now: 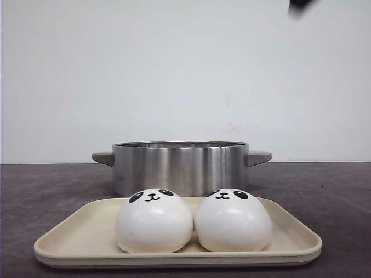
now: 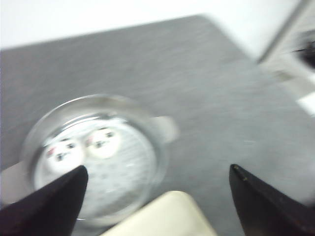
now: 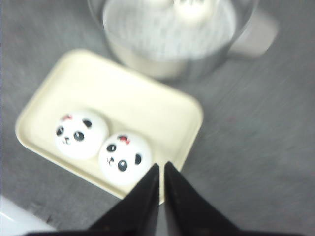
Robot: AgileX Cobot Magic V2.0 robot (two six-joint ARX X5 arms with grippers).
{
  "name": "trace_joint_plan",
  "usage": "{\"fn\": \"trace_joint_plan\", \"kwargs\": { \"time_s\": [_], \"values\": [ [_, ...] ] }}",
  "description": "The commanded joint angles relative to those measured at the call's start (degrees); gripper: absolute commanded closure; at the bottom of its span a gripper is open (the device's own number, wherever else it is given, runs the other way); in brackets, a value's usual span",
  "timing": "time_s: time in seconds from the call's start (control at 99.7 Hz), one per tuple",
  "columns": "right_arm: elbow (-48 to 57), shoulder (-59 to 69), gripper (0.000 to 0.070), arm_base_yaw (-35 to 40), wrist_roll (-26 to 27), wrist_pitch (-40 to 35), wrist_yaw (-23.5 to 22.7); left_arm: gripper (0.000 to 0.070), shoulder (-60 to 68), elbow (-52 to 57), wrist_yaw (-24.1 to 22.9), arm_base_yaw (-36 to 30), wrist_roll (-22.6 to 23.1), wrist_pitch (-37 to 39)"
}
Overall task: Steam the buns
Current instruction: 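Lower the right gripper onto the front bun nearest it and grasp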
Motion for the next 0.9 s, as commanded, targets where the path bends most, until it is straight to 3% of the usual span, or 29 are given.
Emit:
{"fn": "trace_joint_plan", "kwargs": {
  "time_s": [0.0,0.07,0.14,0.391,0.823,0.893],
  "values": [
    [-1.84,2.14,0.0506,0.61,3.61,3.56,-1.64,0.0154,-2.14,1.33,-2.03,-2.97,-2.16,-0.70],
    [-3.19,4.83,0.0347,0.61,3.72,5.86,-3.89,0.0154,-4.87,1.33,-4.28,-6.12,-2.78,-1.64],
    [-3.30,8.15,0.0284,0.61,3.72,6.80,-5.44,0.0154,-7.08,1.33,-6.93,-8.68,-2.82,-2.93],
    [-3.30,20.50,0.0281,-1.40,4.20,11.08,-12.13,0.0154,-10.47,1.33,-14.10,-11.72,-3.89,-7.30],
    [-3.30,30.03,0.0285,-4.39,4.79,17.14,-15.17,0.0154,-9.81,1.33,-14.25,-11.72,-4.07,-8.35],
    [-3.30,30.93,0.0343,-4.79,4.79,17.31,-16.55,0.0154,-9.68,1.33,-14.25,-11.72,-4.02,-8.35]
  ]
}}
